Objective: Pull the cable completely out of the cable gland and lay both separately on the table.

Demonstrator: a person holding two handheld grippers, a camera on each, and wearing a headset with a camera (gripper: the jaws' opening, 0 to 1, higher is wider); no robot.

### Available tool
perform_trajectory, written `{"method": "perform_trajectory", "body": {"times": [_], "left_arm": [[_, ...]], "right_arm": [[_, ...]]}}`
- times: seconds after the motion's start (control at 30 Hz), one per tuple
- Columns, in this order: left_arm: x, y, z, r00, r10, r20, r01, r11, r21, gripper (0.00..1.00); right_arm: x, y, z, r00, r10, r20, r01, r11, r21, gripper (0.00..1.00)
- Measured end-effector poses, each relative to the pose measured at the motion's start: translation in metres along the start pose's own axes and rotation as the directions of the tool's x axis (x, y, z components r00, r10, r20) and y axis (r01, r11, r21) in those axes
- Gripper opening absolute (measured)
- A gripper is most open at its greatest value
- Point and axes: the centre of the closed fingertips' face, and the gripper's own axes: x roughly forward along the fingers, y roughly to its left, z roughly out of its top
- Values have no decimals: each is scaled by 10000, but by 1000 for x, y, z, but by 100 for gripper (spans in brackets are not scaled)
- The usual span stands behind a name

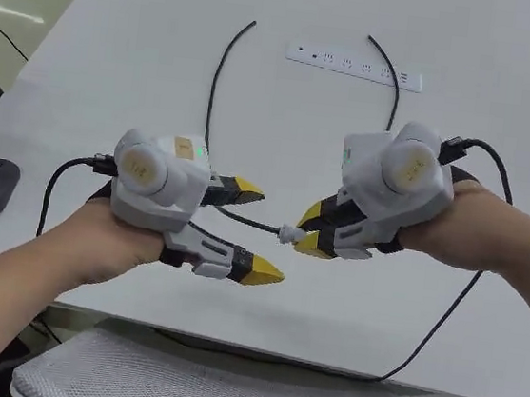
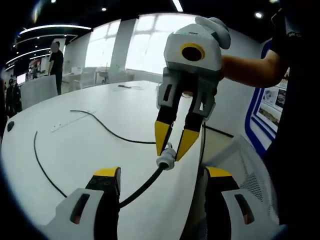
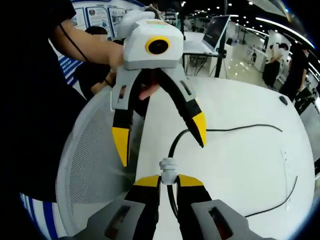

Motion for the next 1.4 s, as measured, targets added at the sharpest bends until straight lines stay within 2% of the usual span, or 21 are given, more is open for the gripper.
{"method": "perform_trajectory", "body": {"times": [0.3,0.5,0.63,1.1,1.2,1.4], "left_arm": [[2,-9,4,9991,-382,179,387,9989,-259,51],[5,-12,3,9983,-574,90,576,9981,-200,42],[9,-16,-1,9965,-832,-98,831,9964,-144,32],[16,-20,2,9941,-1077,-161,1077,9942,-33,20],[16,-24,2,9920,-1249,-204,1249,9922,-17,16],[16,-24,1,9927,-1169,-295,1168,9931,-30,16]], "right_arm": [[-1,5,-3,10000,-12,23,13,9997,-228,6],[-2,6,-5,9998,121,135,-118,9997,-202,6],[-1,7,-6,9997,168,165,-164,9995,-258,6],[-1,10,-13,9997,197,165,-189,9986,-494,6],[-1,10,-12,9995,184,247,-172,9987,-482,6],[-1,11,-12,9996,110,253,-91,9971,-751,7]]}}
